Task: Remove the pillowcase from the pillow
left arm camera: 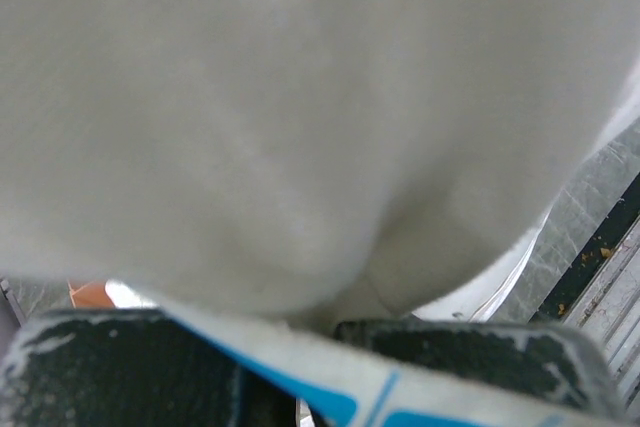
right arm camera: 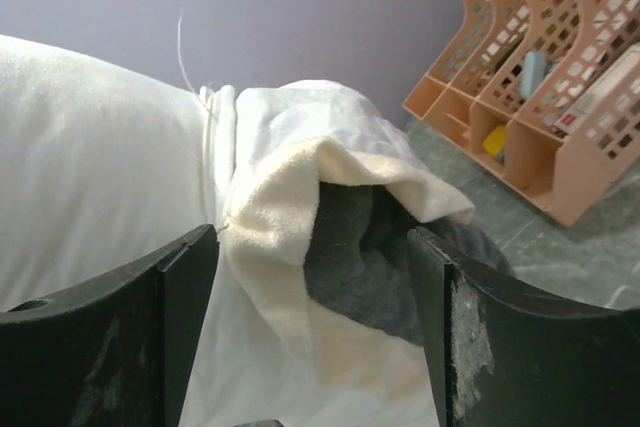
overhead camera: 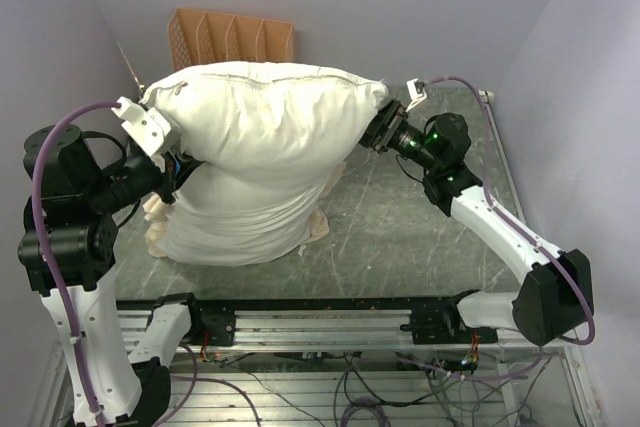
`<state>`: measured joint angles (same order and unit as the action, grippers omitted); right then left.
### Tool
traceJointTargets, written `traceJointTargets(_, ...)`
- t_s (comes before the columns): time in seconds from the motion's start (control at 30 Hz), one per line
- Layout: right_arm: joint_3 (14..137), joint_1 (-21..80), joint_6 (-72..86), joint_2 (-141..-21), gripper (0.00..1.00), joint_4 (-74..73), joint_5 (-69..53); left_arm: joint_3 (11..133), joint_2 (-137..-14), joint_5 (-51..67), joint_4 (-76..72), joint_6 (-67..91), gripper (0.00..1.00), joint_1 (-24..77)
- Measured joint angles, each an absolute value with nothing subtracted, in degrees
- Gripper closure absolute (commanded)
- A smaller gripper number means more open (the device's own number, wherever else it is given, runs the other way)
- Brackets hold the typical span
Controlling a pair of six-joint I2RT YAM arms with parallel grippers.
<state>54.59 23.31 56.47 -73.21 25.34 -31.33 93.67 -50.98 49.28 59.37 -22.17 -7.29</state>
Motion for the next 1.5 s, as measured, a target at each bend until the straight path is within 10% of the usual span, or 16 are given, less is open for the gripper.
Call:
traceJointTargets(0.2, 54.7, 26.9, 58.6, -74.8, 0.39, 27.7, -31.3, 93.7, -51.0, 49.3, 59.3, -21.8, 0.93, -7.3)
traceJointTargets(0.57, 54.6, 27.9, 58.8, -75.0, 1.0, 28.2, -28.7, 93.7, -51.0, 49.3, 59.0, -21.0, 0.93, -7.3)
traceJointTargets(1.5, 38.9, 43.7, 49.0, -90.0, 1.0, 25.3, -3.4, 97.7, -51.3, 52.8, 53.9, -4.0, 0.93, -7.3)
